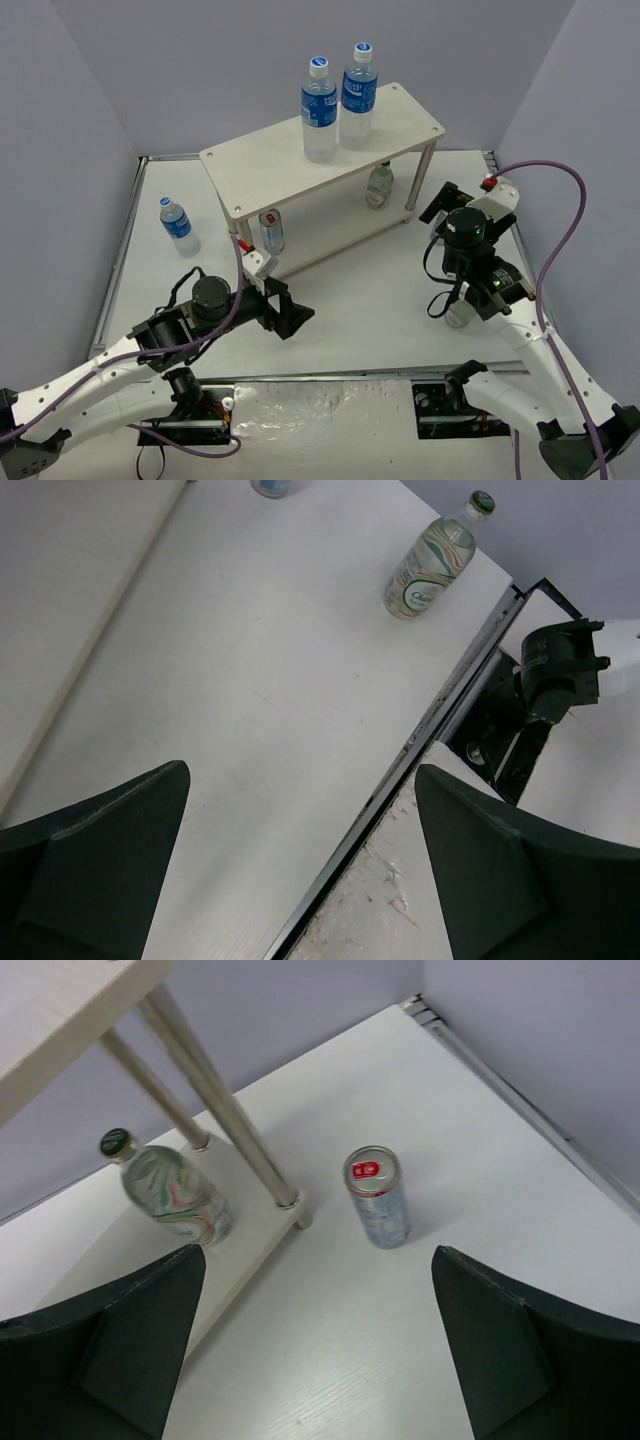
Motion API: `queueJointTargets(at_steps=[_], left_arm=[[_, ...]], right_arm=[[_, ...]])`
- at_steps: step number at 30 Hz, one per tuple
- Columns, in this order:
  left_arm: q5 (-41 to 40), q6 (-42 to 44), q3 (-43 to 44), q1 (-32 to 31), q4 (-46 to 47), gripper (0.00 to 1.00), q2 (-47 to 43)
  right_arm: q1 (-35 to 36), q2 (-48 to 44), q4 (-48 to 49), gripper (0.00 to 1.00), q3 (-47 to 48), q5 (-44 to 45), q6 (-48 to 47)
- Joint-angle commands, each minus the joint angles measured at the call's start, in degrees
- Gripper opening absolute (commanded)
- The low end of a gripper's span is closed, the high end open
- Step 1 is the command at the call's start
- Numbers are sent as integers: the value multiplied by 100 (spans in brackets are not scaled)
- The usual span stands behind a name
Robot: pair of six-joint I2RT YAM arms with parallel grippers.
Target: Place and organize the beverage onto the shelf
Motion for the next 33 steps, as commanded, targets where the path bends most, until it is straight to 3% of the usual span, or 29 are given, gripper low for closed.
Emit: queueJointTargets(at_steps=[1,7,16,25,33], left_arm=[[535,-3,-34,-57,1391,94,404],[931,-74,377,-355,2740,94,1881],[1036,823,2626,-1032,2776,94,4885],[1783,911,4148,-1077,3348,94,6854],[2012,735,5335,-1120,3778,94,8070]], right_arm=[[-64,92,-727,92,267,1200,283],[-284,-223,-815,93,873,360,204],[-275,-1304,-973,93,1120,-677,2],[-258,-1814,-982,93,1287,-1714,-209],[-266,-2368,-982,93,1121,-1672,-358]])
